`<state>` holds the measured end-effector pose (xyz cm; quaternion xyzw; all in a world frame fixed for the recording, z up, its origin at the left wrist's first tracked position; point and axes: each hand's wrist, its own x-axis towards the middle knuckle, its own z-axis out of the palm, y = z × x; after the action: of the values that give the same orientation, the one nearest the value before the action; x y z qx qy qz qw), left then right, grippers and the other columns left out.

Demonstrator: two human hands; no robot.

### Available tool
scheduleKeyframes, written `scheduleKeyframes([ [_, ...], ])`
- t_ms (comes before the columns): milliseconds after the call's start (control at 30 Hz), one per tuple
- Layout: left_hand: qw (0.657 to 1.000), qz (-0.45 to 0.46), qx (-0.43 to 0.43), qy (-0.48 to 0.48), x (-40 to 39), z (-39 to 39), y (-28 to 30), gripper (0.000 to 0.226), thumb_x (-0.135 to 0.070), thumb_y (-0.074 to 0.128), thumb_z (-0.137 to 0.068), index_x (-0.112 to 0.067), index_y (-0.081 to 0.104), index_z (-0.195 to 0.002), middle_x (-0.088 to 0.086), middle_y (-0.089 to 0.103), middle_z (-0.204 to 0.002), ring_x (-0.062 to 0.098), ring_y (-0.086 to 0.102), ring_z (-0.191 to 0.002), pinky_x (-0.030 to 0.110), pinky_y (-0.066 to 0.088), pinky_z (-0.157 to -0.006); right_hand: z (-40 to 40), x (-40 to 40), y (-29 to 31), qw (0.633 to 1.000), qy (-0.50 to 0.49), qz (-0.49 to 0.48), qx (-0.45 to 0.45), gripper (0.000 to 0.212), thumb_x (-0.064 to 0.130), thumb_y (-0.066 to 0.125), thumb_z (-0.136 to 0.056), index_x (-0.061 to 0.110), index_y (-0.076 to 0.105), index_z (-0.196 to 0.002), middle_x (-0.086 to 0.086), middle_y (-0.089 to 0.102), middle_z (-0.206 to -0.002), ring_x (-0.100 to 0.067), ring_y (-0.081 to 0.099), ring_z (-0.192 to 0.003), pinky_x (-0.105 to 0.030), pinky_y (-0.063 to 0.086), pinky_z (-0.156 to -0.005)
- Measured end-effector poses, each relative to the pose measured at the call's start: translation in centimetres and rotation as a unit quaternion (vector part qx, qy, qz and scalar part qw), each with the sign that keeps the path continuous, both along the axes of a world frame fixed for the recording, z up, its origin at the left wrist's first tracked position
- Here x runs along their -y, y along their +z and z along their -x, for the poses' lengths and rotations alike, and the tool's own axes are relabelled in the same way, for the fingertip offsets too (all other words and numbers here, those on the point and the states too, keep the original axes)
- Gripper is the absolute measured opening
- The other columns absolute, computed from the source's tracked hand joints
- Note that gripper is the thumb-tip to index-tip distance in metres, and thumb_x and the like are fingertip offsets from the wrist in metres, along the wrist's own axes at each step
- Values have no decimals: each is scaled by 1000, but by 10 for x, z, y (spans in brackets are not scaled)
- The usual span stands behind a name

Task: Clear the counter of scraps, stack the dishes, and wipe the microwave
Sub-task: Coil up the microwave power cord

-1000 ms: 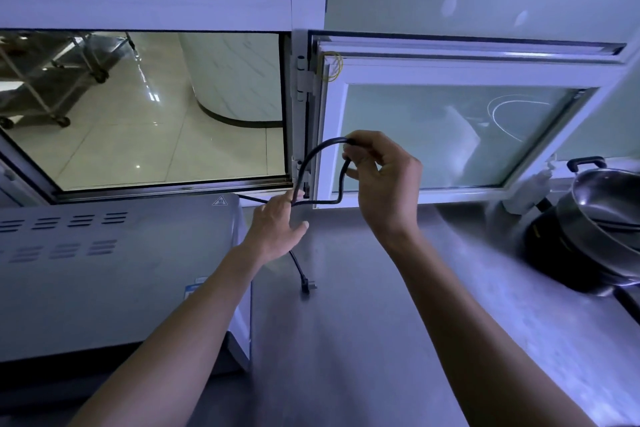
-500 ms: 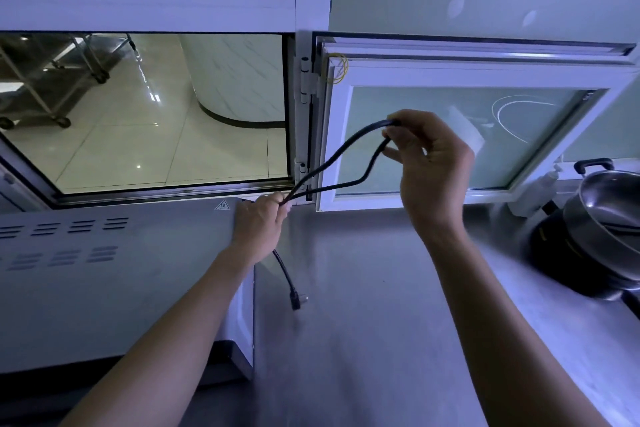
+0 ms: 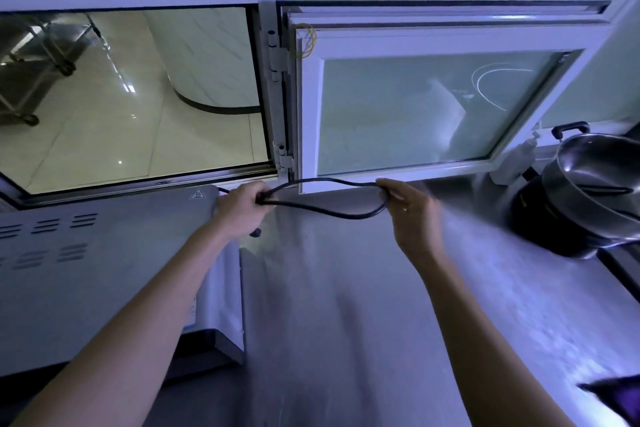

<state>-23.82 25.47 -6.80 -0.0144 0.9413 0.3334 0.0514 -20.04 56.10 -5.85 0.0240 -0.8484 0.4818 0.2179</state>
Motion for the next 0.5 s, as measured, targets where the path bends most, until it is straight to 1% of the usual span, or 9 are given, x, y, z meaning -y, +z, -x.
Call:
scheduleKeyframes([
  [33, 1000, -20, 13, -2, 2, -1, 0, 9, -37, 67, -90, -36, 62, -83, -16, 66, -74, 9, 70, -61, 28, 42, -67, 0, -1, -4, 1000, 7, 1, 10, 27, 3, 68, -89, 21, 78, -106, 39, 67, -88, 14, 64, -87, -4, 43, -78],
  [100, 999, -44, 27, -14, 7, -1, -2, 10, -29, 74, -83, -33, 64, -84, -17, 67, -79, 10, 65, -72, 28, 45, -73, 2, -1, -10, 999, 18, 22, 28, 28, 4, 69, -90, 23, 78, -108, 37, 69, -92, 10, 66, -91, -7, 45, -80],
  [133, 996, -70, 40, -24, 9, -1, -3, 12, -25, 76, -81, -30, 65, -84, -15, 67, -80, 13, 61, -75, 31, 44, -77, 2, -1, -12, 999, 20, 30, 33, 27, 6, 69, -90, 24, 78, -108, 37, 69, -93, 9, 67, -91, -7, 45, -80],
  [200, 988, -130, 71, -45, 13, -3, 0, 14, -21, 77, -78, -25, 66, -86, -8, 66, -82, 15, 58, -79, 34, 43, -79, 2, -1, -12, 998, 21, 36, 40, 25, 9, 71, -90, 26, 78, -108, 37, 69, -92, 12, 66, -90, -5, 44, -78],
  [267, 984, -152, 82, -52, 14, -6, 3, 13, -23, 77, -76, -26, 69, -85, -2, 69, -85, 16, 60, -81, 34, 45, -82, 0, -3, -11, 997, 37, 39, 54, 26, 9, 70, -90, 28, 78, -106, 34, 70, -93, 13, 65, -90, -6, 44, -78],
  [333, 987, -134, 73, -43, 12, -8, 4, 10, -27, 76, -76, -30, 69, -82, -2, 71, -83, 16, 61, -79, 36, 46, -84, -2, -6, -10, 996, 64, 6, 54, 32, 1, 66, -90, 27, 77, -105, 34, 70, -96, 12, 64, -93, -5, 43, -80],
  [367, 992, -107, 63, -39, 9, -8, 4, 9, -29, 76, -76, -31, 69, -80, -7, 71, -79, 14, 61, -76, 37, 46, -85, -2, -8, -9, 996, 70, -22, 58, 35, -3, 62, -90, 25, 78, -105, 33, 70, -100, 10, 65, -97, -4, 42, -82],
  [433, 998, -27, 47, -31, 0, -11, 6, 9, -32, 75, -78, -32, 67, -79, -16, 68, -71, 10, 61, -74, 37, 46, -89, -1, -13, -9, 991, 78, -64, 88, 40, -10, 53, -92, 18, 79, -105, 20, 70, -112, -2, 65, -109, -5, 42, -91],
  [500, 998, 26, 46, -22, -13, -15, 9, 8, -32, 73, -80, -30, 66, -80, -17, 68, -73, 8, 62, -79, 38, 44, -95, -1, -16, -6, 985, 93, -63, 129, 43, -12, 47, -93, 16, 79, -105, 8, 70, -121, -6, 63, -114, -12, 44, -98],
])
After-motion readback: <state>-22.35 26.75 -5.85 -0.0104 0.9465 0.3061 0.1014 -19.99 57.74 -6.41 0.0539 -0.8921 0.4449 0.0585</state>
